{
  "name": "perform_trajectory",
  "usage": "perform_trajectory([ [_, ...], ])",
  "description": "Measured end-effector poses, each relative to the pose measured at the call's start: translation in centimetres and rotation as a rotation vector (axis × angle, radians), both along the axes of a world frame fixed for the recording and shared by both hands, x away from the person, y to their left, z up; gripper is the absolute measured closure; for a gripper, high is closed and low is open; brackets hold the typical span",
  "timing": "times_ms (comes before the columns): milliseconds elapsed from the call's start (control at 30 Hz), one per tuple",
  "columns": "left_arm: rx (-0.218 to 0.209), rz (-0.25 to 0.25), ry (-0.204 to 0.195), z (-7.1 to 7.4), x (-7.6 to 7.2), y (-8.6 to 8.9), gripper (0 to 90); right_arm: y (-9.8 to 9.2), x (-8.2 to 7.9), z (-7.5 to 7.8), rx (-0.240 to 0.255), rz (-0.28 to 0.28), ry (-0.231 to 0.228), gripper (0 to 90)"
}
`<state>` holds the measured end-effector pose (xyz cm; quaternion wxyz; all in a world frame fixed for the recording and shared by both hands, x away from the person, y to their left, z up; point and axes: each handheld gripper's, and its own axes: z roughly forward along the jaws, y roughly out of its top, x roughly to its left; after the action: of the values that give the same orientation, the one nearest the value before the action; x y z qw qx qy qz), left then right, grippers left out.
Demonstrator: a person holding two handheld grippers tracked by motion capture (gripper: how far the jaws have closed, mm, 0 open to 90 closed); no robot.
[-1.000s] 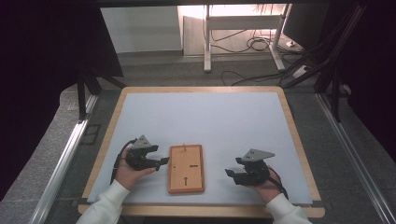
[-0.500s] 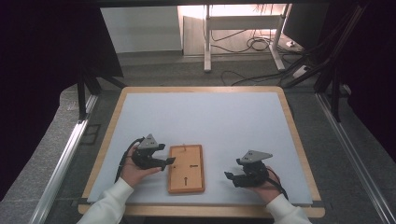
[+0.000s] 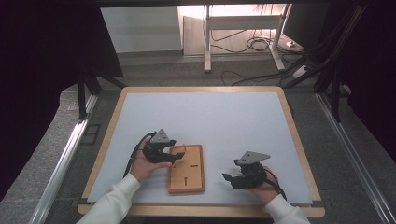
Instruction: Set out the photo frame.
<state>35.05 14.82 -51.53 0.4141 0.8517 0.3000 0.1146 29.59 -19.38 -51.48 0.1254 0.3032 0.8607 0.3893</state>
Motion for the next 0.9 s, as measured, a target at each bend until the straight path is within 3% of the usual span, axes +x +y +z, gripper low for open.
perform_trajectory([
  [267,0.021,-0.026,0.010,-0.3,1.4,-1.5,53.0,0.1,0.0,-0.1,-0.009,0.006,0.000,29.1],
  [900,0.016,-0.034,-0.018,-0.6,1.3,-1.6,84.4,0.3,0.0,-0.3,-0.017,0.017,-0.002,29.1],
])
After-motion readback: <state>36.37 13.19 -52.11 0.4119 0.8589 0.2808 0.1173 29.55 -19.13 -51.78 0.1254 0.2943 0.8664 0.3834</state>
